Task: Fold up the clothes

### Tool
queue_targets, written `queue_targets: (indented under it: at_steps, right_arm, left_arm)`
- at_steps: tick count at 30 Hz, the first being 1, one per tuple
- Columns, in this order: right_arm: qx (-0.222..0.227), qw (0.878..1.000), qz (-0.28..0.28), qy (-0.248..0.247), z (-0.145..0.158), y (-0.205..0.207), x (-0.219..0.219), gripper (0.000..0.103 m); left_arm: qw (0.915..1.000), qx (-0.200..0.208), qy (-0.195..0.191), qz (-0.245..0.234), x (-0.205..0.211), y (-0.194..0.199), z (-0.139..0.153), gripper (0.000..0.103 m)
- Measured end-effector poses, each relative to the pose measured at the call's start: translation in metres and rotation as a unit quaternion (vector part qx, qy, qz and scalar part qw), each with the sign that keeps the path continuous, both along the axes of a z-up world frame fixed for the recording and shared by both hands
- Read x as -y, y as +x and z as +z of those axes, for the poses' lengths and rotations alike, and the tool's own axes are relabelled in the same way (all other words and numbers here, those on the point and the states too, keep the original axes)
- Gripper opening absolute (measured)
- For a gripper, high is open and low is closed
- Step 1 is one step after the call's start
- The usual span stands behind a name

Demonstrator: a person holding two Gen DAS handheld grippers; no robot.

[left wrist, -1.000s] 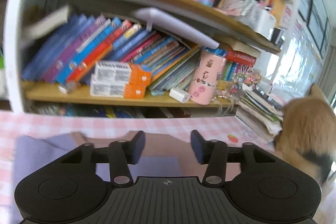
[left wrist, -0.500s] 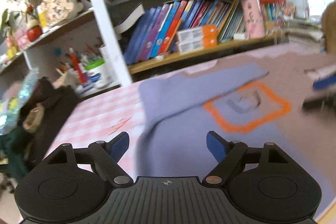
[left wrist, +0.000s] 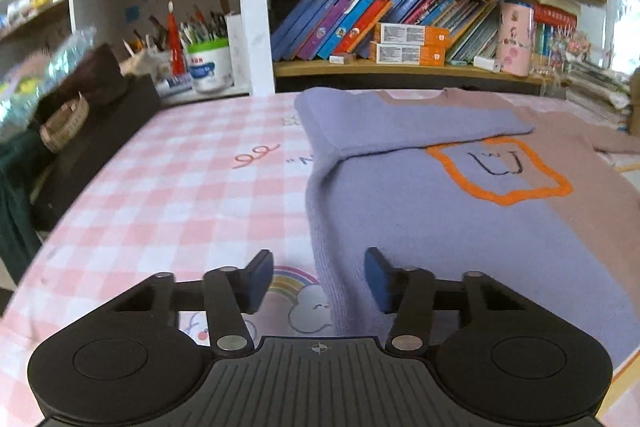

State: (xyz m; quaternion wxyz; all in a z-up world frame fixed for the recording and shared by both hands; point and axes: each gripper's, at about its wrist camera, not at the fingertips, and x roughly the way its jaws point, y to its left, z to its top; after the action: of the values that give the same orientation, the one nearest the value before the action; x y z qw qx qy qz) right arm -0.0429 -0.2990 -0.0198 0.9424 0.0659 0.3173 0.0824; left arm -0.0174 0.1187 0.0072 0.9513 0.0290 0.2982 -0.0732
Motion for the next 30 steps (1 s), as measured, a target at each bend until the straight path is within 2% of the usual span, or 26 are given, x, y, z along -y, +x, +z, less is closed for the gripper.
queue_targets:
  at_steps: [1, 3, 4, 6, 8, 19, 24, 30]
  right_arm:
    - [-0.003, 1.0, 0.001, -0.005, -0.001, -0.001, -0.001, 0.034]
    - [-0.004, 1.0, 0.005, -0.011, -0.002, -0.002, -0.003, 0.027]
    - [-0.004, 1.0, 0.01, -0.013, -0.002, -0.002, -0.006, 0.018]
    - [-0.001, 0.999, 0.019, -0.026, -0.003, -0.001, -0.012, 0.014]
    - [0.004, 0.999, 0.028, -0.039, -0.002, 0.002, -0.018, 0.012]
    - [0.012, 0.997, 0.059, -0.043, -0.002, 0.022, -0.042, 0.012]
    - [0.01, 0.997, 0.058, -0.043, -0.001, 0.021, -0.046, 0.012]
    - [0.009, 0.997, 0.069, -0.038, -0.001, 0.019, -0.048, 0.012]
  left_arm:
    - [0.9999, -0.008, -0.012, 0.001, -0.003, 0.001, -0.001, 0.033]
    - [0.9994, -0.012, -0.032, 0.001, -0.007, 0.001, -0.002, 0.029]
    - [0.9992, -0.014, -0.037, -0.006, -0.006, 0.001, -0.002, 0.021]
    - [0.9989, -0.016, -0.042, -0.012, -0.007, 0.001, -0.002, 0.006]
    - [0.999, -0.015, -0.042, -0.007, -0.01, 0.001, -0.002, 0.005]
    - [0.999, -0.009, -0.04, 0.015, -0.026, 0.003, -0.002, 0.005]
    - [0.9979, -0.016, -0.06, 0.02, -0.033, 0.007, -0.002, 0.005]
    - [0.9992, -0.011, -0.035, 0.016, -0.031, 0.013, 0.001, 0.007]
